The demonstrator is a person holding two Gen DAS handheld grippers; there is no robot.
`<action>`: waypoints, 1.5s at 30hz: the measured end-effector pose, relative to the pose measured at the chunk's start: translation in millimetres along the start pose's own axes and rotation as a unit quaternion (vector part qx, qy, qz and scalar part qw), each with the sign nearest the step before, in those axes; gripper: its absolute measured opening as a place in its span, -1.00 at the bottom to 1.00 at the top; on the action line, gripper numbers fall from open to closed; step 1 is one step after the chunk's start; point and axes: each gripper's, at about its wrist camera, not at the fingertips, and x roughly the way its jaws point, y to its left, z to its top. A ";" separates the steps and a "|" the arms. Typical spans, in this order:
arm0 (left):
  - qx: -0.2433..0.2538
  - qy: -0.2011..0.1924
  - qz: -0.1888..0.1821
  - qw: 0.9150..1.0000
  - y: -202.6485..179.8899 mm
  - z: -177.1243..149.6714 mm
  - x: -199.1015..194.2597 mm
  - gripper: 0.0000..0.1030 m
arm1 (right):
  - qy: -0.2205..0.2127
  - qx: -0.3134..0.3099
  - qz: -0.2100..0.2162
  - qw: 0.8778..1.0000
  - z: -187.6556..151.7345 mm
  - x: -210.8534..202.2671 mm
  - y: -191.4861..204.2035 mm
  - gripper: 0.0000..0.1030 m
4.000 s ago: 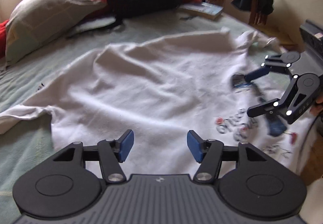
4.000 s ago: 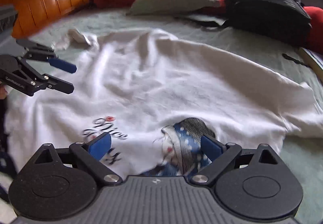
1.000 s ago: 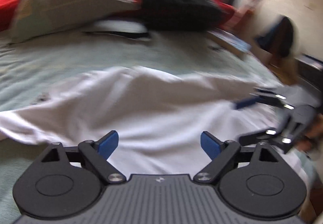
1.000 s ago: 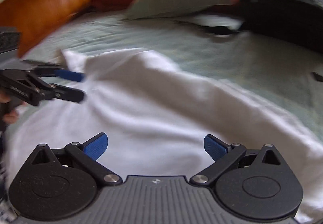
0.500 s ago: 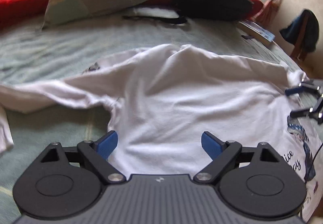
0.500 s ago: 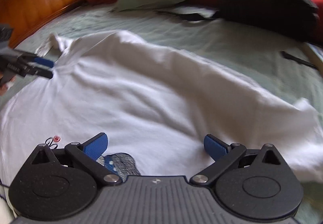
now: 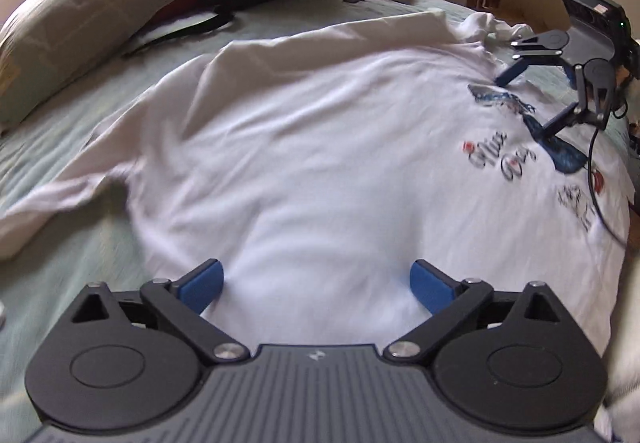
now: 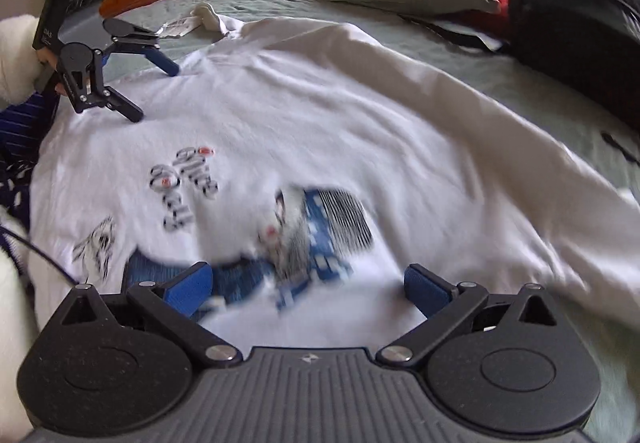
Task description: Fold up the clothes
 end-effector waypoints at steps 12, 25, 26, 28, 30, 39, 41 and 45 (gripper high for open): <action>0.055 -0.004 0.052 0.997 -25.1 -9.1 -56.5 0.95 | -0.007 -0.069 -0.063 0.996 -4.5 -49.2 34.3 1.00; 0.075 0.021 -0.025 0.997 -59.0 -27.2 -23.7 0.96 | -0.017 -0.102 0.039 0.994 19.5 21.7 73.7 1.00; 0.067 0.024 -0.018 0.997 -57.0 -32.6 -30.0 0.96 | -0.026 -0.093 0.035 0.995 10.5 14.5 71.7 1.00; 0.059 0.030 -0.007 0.998 -54.1 -43.2 -42.2 0.96 | -0.018 -0.074 0.019 0.997 -8.1 0.1 68.3 1.00; 0.062 0.039 0.003 0.997 -54.5 -51.4 -51.0 0.96 | -0.008 -0.060 0.000 0.998 -28.1 -16.2 66.5 1.00; 0.092 -0.034 0.029 0.995 -80.6 -2.8 -74.6 0.95 | -0.030 -0.049 -0.074 0.996 -39.6 -68.7 80.4 1.00; 0.103 -0.051 0.034 0.993 -94.6 13.3 -64.2 0.96 | -0.051 -0.045 -0.062 0.996 -27.5 -59.6 87.1 1.00; 0.098 -0.043 0.022 0.994 -112.5 16.0 -31.6 0.95 | -0.043 -0.030 -0.042 0.998 -22.8 -29.4 99.1 1.00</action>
